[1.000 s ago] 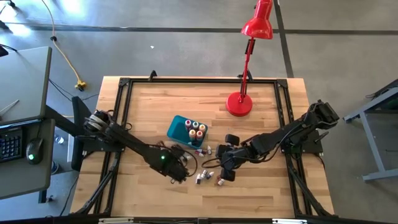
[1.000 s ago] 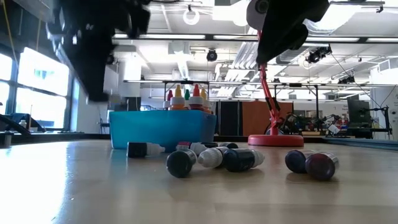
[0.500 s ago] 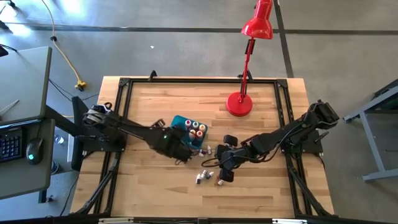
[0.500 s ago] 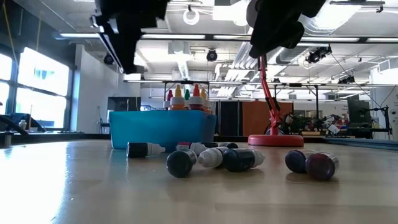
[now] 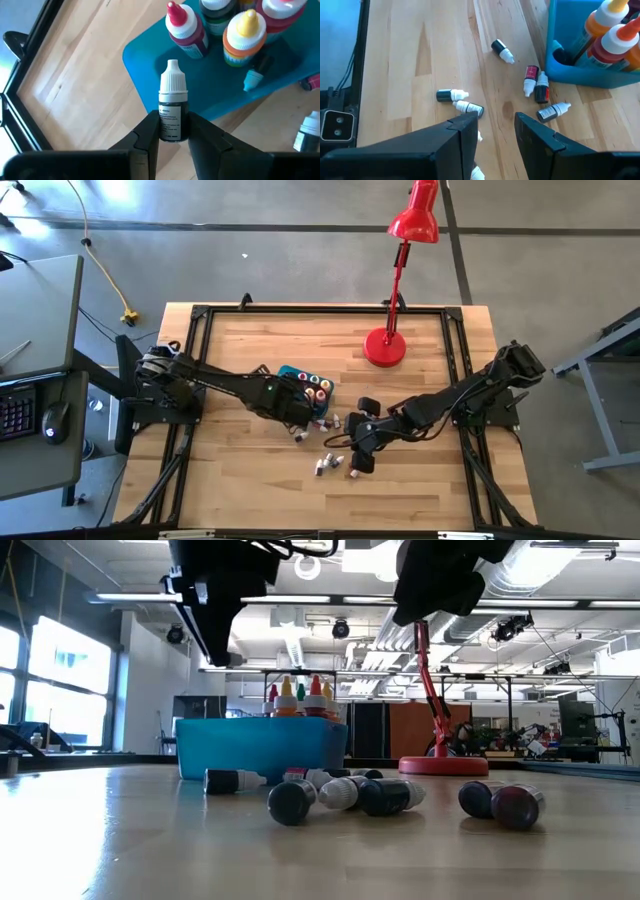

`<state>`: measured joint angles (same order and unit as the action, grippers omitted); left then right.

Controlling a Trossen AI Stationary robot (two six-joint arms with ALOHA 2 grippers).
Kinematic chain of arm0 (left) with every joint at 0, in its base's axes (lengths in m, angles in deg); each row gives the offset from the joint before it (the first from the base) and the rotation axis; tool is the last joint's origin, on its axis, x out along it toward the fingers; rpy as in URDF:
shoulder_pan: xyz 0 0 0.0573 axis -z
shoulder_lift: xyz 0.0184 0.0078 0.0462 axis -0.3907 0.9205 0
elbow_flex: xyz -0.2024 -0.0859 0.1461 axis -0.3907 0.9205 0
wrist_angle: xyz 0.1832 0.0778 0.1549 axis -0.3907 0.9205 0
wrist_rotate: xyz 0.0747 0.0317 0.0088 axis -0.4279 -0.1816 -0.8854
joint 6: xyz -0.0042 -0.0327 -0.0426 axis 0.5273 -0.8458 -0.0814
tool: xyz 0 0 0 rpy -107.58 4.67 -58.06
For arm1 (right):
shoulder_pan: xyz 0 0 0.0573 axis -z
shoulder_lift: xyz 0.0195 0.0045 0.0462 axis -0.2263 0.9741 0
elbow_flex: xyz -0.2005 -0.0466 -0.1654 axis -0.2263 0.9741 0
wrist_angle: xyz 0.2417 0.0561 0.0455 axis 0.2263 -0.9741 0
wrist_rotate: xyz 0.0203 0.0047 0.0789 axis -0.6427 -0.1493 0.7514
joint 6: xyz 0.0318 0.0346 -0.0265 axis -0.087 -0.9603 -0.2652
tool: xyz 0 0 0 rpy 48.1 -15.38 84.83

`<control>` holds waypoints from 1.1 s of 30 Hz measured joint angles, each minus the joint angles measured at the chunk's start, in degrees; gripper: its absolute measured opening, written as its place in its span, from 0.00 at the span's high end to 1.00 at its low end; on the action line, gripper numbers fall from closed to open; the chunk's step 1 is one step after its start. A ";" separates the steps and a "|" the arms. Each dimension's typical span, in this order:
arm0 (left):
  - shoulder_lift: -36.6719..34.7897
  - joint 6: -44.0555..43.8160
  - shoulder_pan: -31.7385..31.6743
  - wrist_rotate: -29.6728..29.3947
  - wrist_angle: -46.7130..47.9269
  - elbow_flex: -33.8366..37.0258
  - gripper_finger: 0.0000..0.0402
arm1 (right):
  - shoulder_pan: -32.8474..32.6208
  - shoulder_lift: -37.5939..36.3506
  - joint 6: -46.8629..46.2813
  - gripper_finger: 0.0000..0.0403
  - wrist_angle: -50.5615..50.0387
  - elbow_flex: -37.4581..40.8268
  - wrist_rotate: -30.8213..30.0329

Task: Pick & Place food coloring
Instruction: Put the small green food coloring into the blue bin

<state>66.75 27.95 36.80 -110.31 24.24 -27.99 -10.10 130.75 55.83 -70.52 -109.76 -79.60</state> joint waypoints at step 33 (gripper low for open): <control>0.00 5.89 -5.94 5.49 -28.17 17.77 0.79 | 0.02 0.00 0.00 0.69 0.55 0.00 0.01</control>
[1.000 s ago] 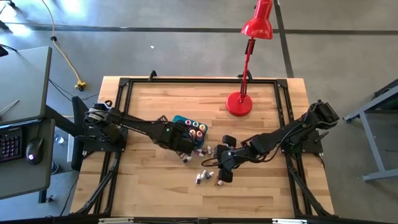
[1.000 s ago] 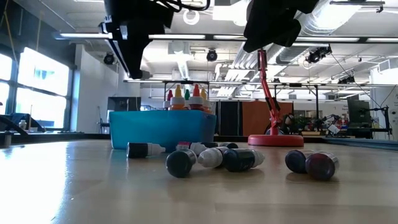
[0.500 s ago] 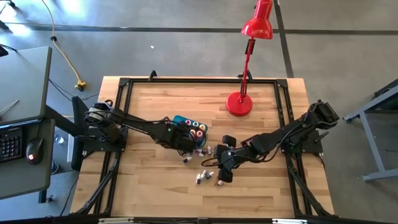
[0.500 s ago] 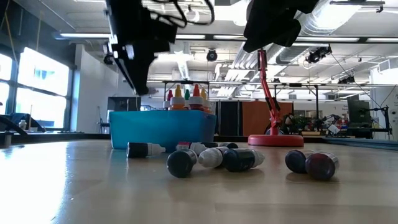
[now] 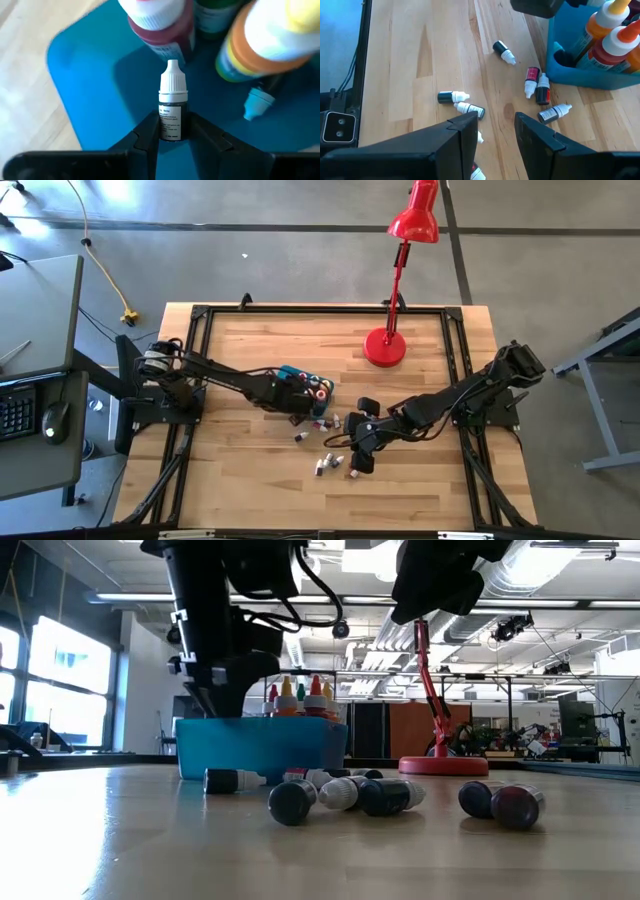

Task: Pick & Place food coloring
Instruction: Put the small green food coloring into the blue bin

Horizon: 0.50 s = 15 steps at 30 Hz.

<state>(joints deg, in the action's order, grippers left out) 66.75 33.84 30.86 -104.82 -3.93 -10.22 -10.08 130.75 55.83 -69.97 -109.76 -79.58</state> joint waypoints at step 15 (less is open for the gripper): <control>-0.04 10.36 -0.02 4.67 1.66 -0.04 0.79 | -0.02 0.00 0.02 0.69 0.00 0.00 0.00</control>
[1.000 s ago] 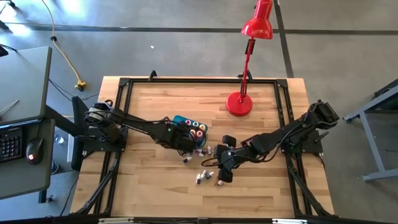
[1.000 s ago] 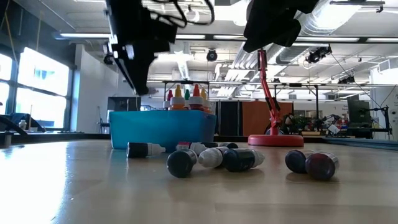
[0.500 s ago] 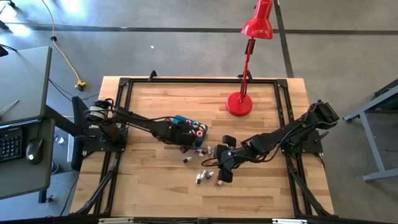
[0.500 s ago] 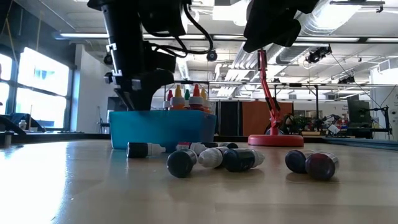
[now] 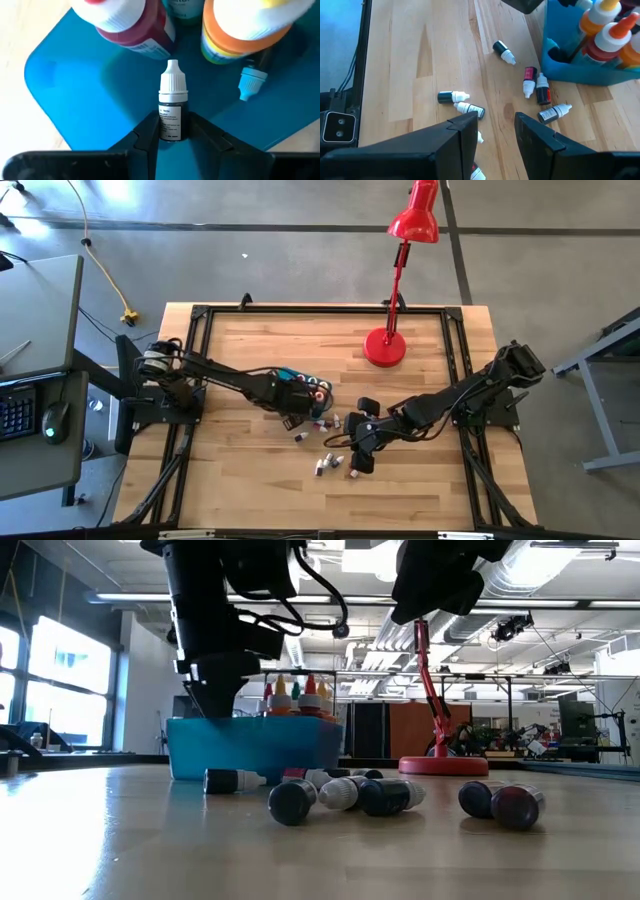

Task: Pick & Place food coloring
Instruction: Put the small green food coloring into the blue bin

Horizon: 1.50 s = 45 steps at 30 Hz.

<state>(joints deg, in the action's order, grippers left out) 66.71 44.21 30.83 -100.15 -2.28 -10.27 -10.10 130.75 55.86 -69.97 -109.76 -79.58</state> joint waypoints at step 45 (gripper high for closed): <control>0.07 11.60 0.04 4.93 32.10 -23.15 0.49 | 0.04 -0.02 3.50 0.69 7.94 0.02 -4.47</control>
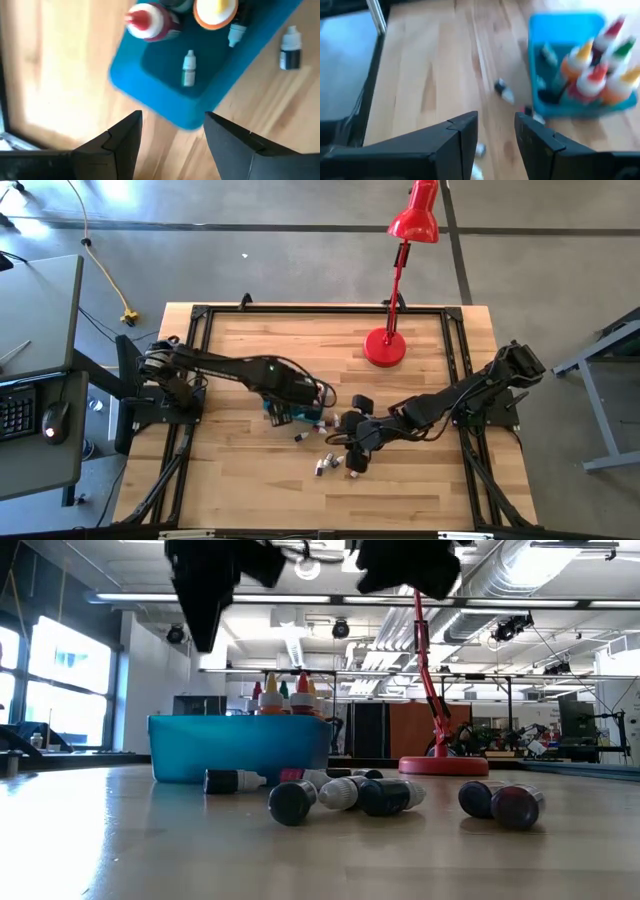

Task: Pick & Place food coloring
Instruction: Put the small green food coloring into the blue bin

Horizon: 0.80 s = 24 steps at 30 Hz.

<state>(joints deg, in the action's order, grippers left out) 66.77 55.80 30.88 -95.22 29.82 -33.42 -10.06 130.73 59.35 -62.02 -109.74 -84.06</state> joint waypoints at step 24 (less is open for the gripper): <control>-23.63 -44.40 29.60 -22.36 -15.15 28.83 0.48 | 11.52 11.83 -17.46 0.69 -9.40 0.02 3.04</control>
<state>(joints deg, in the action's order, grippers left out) 43.15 11.41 60.48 -117.59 14.67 -4.59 1.46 142.55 41.89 -71.43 -109.72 -81.02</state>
